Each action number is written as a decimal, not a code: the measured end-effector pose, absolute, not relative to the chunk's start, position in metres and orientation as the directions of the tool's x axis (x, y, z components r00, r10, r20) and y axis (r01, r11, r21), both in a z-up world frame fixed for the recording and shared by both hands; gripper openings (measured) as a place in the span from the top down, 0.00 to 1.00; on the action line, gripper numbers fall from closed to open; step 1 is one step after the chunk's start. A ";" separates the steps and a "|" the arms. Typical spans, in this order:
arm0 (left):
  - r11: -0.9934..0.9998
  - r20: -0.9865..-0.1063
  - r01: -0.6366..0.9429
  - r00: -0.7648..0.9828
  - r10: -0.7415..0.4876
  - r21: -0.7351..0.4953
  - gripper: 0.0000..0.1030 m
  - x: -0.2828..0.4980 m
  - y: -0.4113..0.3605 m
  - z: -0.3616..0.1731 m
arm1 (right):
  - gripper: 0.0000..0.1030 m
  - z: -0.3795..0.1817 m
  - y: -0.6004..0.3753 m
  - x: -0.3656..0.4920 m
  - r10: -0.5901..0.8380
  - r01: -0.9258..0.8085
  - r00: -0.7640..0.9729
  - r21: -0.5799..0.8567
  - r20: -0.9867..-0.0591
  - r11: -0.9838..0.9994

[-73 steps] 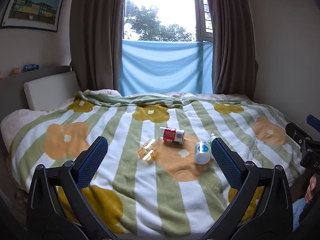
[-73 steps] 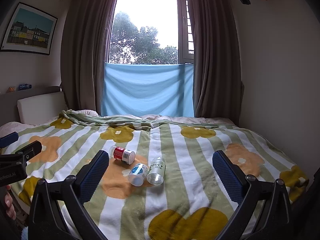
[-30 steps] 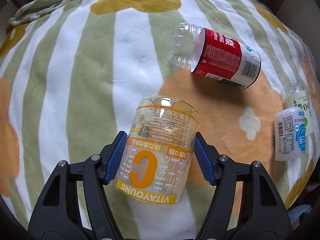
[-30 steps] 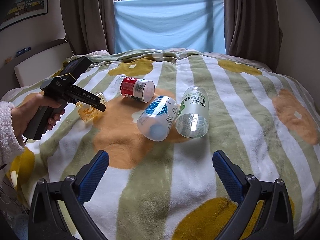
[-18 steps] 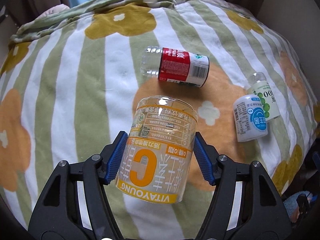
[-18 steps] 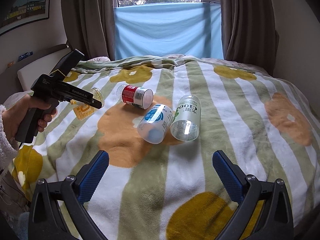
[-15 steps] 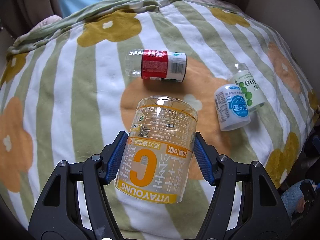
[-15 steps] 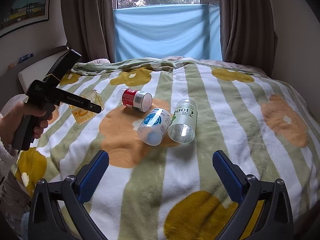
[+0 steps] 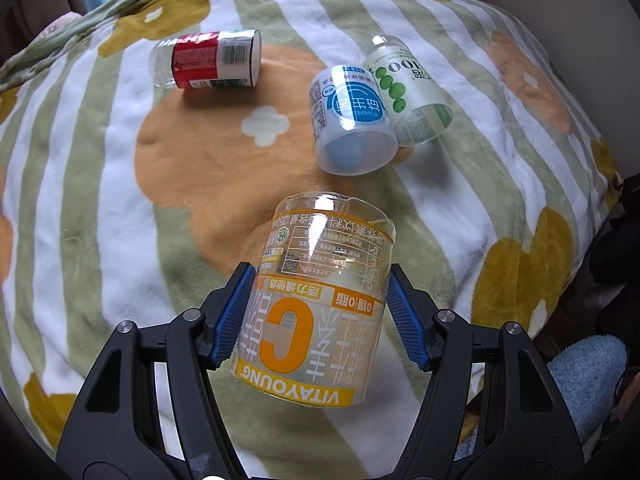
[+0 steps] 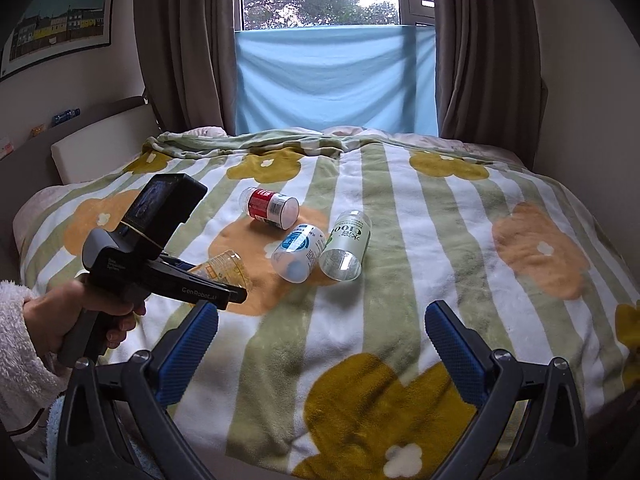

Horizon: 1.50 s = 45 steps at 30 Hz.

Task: Flip cup upside down
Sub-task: 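Lift the cup with the left gripper, stand it on its base, open, then withdraw the left tool and bring the right tool toward the cup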

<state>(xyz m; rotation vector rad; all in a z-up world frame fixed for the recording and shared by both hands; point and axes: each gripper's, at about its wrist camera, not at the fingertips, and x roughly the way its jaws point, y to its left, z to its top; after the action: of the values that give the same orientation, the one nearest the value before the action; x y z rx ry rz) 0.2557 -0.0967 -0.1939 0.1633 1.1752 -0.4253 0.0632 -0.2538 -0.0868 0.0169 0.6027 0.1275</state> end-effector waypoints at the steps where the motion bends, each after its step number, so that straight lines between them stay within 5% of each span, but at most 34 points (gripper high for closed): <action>1: 0.910 -0.921 0.404 0.313 -0.232 -0.092 0.39 0.254 -0.100 -0.198 | 0.00 -0.087 -0.256 0.061 0.122 -0.112 0.816 0.053 -0.564 0.992; 13: 0.931 -0.929 0.365 0.341 -0.144 -0.010 0.34 0.258 -0.106 -0.221 | 0.00 -0.096 -0.281 0.060 0.101 -0.072 0.799 0.074 -0.593 0.995; 15: 0.932 -0.927 0.361 0.360 -0.110 0.029 0.11 0.257 -0.107 -0.220 | 0.00 -0.098 -0.282 0.062 0.104 -0.072 0.796 0.078 -0.597 0.994; 17: 0.932 -0.914 0.361 0.389 -0.114 0.037 0.00 0.253 -0.107 -0.215 | 0.00 -0.099 -0.283 0.063 0.106 -0.073 0.793 0.079 -0.600 0.994; 35: 0.957 -0.891 0.291 0.432 -0.144 -0.013 0.00 0.218 -0.070 -0.157 | 0.00 -0.072 -0.285 0.069 0.143 -0.065 0.757 0.143 -0.638 0.988; 45: 0.982 -0.875 0.180 0.464 -0.139 -0.060 0.00 0.174 -0.010 -0.125 | 0.00 -0.055 -0.262 0.125 0.336 -0.136 0.578 0.319 -0.743 0.938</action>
<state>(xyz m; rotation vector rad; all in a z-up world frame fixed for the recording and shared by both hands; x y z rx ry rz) 0.1736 -0.0100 -0.1250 0.0426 1.0711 -0.1959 0.1245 -0.2620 -0.0551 0.2376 0.9148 0.2793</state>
